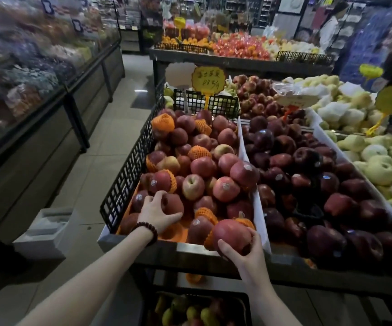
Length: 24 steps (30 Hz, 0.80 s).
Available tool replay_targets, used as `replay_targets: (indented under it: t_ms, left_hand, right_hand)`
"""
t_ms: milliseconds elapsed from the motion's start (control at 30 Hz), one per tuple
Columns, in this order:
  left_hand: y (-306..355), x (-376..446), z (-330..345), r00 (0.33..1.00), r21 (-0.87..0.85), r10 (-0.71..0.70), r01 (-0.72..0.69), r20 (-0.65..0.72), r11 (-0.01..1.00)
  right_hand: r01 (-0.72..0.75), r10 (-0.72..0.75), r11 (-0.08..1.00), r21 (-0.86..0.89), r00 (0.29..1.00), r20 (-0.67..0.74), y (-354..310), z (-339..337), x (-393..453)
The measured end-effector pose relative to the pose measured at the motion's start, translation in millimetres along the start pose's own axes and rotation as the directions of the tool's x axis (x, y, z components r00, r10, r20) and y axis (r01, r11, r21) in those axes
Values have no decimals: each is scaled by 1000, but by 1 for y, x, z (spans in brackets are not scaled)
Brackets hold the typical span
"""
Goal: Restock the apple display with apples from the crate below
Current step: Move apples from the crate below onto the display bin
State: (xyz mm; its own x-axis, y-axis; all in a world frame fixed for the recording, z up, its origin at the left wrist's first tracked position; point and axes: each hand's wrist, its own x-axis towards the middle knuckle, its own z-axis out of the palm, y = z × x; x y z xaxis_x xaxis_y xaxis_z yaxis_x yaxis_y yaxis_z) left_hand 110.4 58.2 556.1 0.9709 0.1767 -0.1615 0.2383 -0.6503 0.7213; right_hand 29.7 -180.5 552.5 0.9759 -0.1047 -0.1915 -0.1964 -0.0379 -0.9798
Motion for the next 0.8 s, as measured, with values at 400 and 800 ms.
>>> replay_targets:
  t_ms: [400, 800]
  left_hand:
    - [-46, 41, 31, 946, 553, 74, -247, 315, 796]
    - [-51, 32, 22, 952, 577, 92, -251, 291, 777]
  right_hand:
    - [-74, 82, 985, -157, 996, 44, 19, 55, 50]
    - [222, -224, 792, -568, 972, 67, -5, 96, 79]
